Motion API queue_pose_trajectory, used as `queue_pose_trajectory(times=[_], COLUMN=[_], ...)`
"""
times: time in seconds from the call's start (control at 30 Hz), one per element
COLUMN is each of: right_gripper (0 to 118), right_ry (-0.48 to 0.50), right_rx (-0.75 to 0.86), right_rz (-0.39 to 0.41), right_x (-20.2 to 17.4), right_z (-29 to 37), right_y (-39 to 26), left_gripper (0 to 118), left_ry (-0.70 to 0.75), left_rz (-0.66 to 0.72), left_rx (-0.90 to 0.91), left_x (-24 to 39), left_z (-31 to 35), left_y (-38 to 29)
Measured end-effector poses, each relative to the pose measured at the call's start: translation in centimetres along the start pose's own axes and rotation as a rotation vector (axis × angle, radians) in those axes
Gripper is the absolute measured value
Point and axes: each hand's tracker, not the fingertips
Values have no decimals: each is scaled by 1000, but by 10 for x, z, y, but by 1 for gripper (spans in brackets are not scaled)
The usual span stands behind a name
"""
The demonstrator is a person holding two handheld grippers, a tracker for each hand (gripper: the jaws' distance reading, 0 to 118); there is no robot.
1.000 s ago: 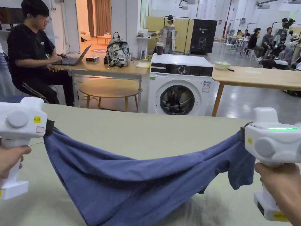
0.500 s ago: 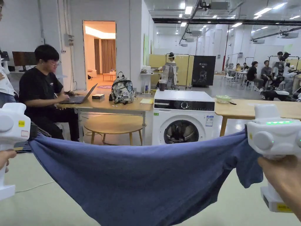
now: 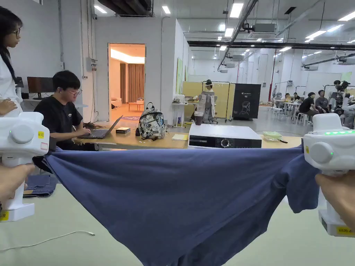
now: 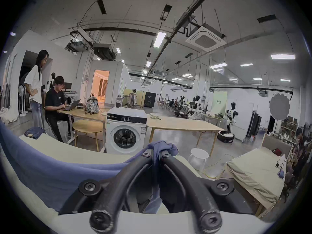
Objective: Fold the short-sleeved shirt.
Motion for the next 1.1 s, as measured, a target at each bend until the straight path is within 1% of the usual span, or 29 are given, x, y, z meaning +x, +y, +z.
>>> queue_pose_trajectory(times=[0.03, 0.2, 0.4, 0.6, 0.7, 0.93, 1.1], right_gripper=[3, 3, 3, 3, 3, 3, 3], right_ry=[-6, -18, -23, -7, 3, 27, 36], right_rx=[8, 8, -38, -100, -125, -213, -285], right_rz=[-6, 22, 39, 71, 110, 113, 142], right_x=[-1, -5, -4, 0, 4, 12, 15], right_z=[0, -2, 12, 35, 60, 125, 162], right_y=[0, -13, -56, -120, -153, -221, -265], left_gripper=[0, 0, 0, 0, 0, 0, 0], left_ry=[-7, -6, -21, -46, -55, -99, -100], left_rz=[10, -13, -30, -26, -41, -29, -13], left_rx=[12, 23, -18, -105, -124, -172, -220], left_x=[3, 14, 14, 2, -3, -19, -35], left_z=[3, -1, -11, -8, 8, 52, 77], left_y=[1, -5, -46, -116, -153, -234, -294])
